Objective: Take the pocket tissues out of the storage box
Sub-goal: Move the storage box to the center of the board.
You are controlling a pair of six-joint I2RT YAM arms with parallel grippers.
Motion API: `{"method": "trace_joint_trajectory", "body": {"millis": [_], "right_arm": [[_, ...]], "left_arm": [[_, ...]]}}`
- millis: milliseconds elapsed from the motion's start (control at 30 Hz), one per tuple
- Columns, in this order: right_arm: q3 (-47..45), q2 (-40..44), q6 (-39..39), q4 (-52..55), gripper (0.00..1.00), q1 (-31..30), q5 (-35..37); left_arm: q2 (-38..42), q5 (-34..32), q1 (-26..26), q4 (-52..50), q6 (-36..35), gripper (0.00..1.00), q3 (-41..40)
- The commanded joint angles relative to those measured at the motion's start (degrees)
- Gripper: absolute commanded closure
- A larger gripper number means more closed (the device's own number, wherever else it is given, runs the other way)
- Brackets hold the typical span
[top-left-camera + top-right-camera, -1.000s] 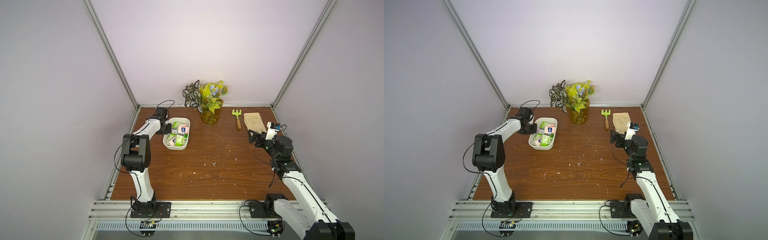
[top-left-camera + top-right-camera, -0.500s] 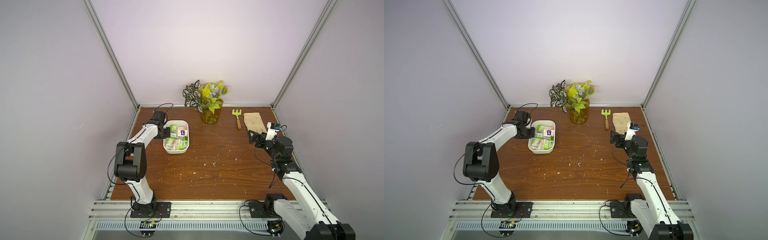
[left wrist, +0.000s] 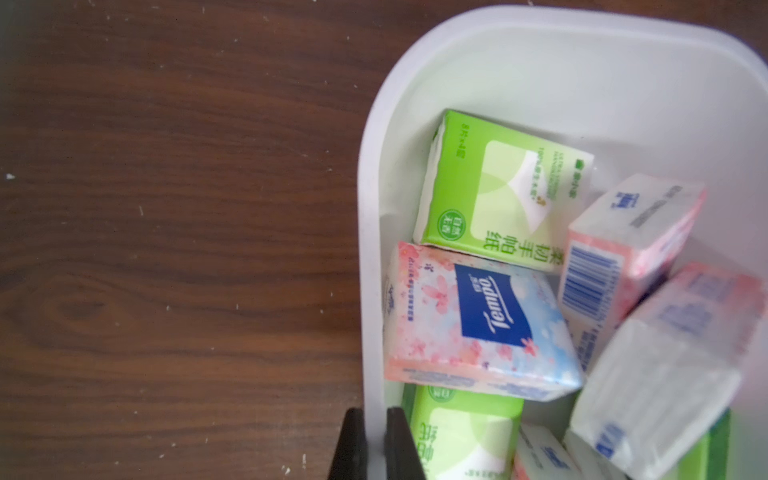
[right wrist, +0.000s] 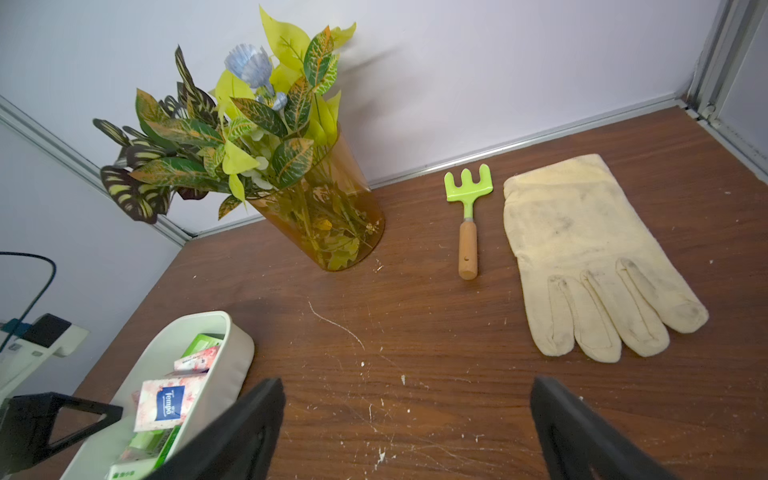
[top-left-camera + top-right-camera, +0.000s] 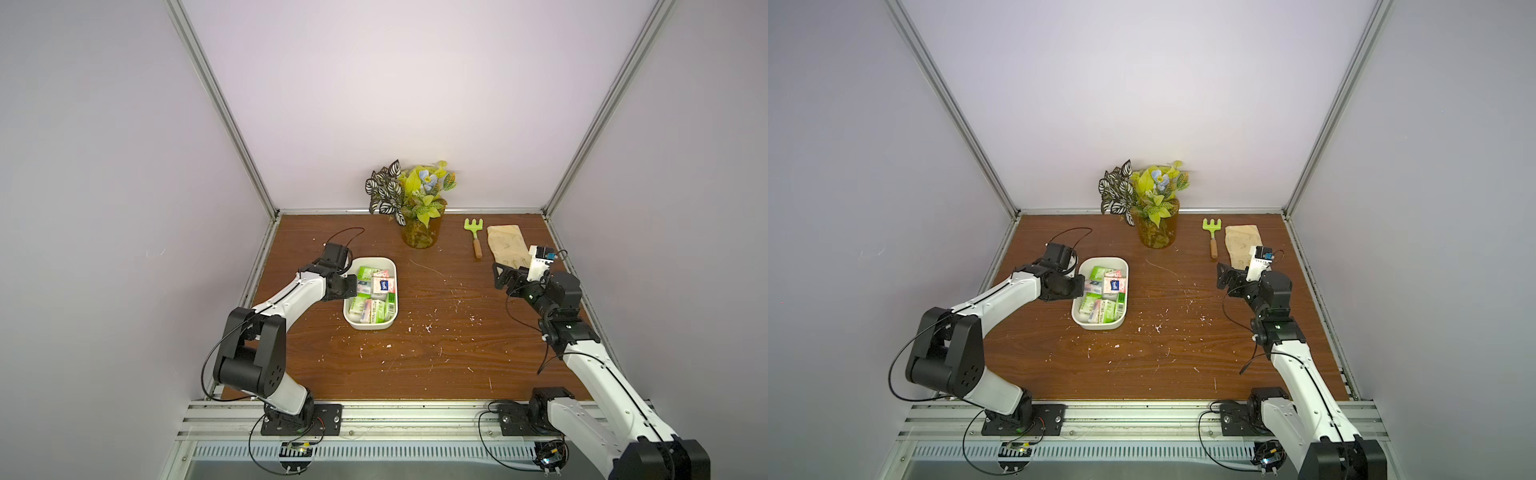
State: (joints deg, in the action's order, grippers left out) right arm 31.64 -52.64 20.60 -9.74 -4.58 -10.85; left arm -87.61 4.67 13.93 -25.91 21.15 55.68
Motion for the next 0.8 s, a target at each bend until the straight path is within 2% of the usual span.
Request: {"method": "trace_joint_trajectory", "body": {"millis": [0,300,533,700,767], "right_arm": [[3.2,-1.1,-1.8,0.0,0.01,-1.2,-1.2],[7.4,-5.9,-9.1,2.3,0.01,-7.7,1.1],[12.9,-11.3,-14.7,5.6,0.01,-11.8,0.1],[19.3,-15.9,-19.2,10.6,0.01,-15.6,0.3],[23.0,-18.6,-21.7,13.9,0.02,-18.0,1.4]], "left_arm": [[2.3,1.5,1.7,2.2,2.7,1.0,-0.5],[2.2,1.7,3.1,3.1,2.9,0.98,-0.9],[2.3,0.3,3.1,3.1,2.1,0.64,-1.2],[4.5,-2.9,3.0,1.7,1.5,0.49,-0.2],[6.0,-4.0,2.9,0.9,1.0,0.46,0.9]]}}
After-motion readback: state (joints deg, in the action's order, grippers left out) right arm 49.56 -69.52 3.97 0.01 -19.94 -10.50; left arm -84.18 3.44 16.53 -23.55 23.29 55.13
